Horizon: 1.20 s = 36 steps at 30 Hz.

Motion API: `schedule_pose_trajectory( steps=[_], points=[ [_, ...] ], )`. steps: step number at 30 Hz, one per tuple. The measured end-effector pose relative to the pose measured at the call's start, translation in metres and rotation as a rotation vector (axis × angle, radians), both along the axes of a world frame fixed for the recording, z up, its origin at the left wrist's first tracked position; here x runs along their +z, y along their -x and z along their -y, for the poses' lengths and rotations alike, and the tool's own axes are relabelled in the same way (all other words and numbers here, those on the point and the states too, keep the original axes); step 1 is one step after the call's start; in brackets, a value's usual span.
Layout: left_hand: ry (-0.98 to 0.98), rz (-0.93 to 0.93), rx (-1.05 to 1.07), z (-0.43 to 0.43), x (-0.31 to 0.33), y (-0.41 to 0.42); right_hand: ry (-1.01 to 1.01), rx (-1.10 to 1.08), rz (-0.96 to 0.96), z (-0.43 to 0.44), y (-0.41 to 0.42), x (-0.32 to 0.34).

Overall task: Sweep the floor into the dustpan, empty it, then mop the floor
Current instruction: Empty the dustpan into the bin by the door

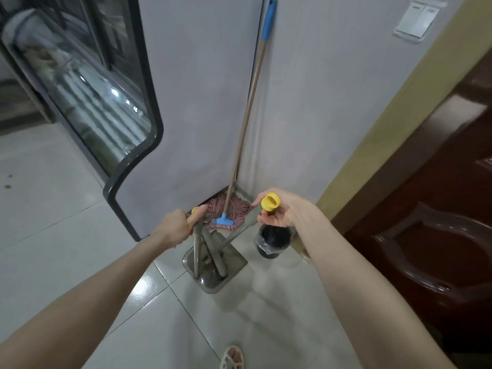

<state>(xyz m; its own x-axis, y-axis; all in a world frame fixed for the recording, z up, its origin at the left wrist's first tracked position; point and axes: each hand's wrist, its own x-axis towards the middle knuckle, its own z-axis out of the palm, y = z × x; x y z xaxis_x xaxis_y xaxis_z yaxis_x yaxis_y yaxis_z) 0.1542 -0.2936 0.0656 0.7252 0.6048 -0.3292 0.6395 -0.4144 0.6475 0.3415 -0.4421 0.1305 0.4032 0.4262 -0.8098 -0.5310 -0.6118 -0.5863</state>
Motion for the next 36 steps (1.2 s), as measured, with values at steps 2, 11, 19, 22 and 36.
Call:
schedule_pose_trajectory(
  steps=[2, 11, 19, 22, 36],
  points=[
    [-0.006, -0.003, -0.005, 0.005, -0.002, 0.013, 0.006, 0.018, 0.032, 0.009, 0.012, 0.006],
    [-0.024, 0.027, -0.031, 0.013, -0.006, 0.044, 0.041, -0.012, -0.091, 0.052, 0.044, -0.003],
    [0.006, 0.062, -0.03, 0.018, -0.006, 0.045, 0.091, 0.0, -0.092, 0.097, 0.043, 0.025],
    [0.005, 0.07, -0.039, 0.023, -0.006, 0.041, 0.121, 0.029, -0.04, 0.106, 0.04, 0.033],
    [-0.113, -0.004, -0.108, 0.062, -0.001, 0.025, 0.116, 0.122, 0.08, 0.107, 0.034, -0.03]
  ],
)
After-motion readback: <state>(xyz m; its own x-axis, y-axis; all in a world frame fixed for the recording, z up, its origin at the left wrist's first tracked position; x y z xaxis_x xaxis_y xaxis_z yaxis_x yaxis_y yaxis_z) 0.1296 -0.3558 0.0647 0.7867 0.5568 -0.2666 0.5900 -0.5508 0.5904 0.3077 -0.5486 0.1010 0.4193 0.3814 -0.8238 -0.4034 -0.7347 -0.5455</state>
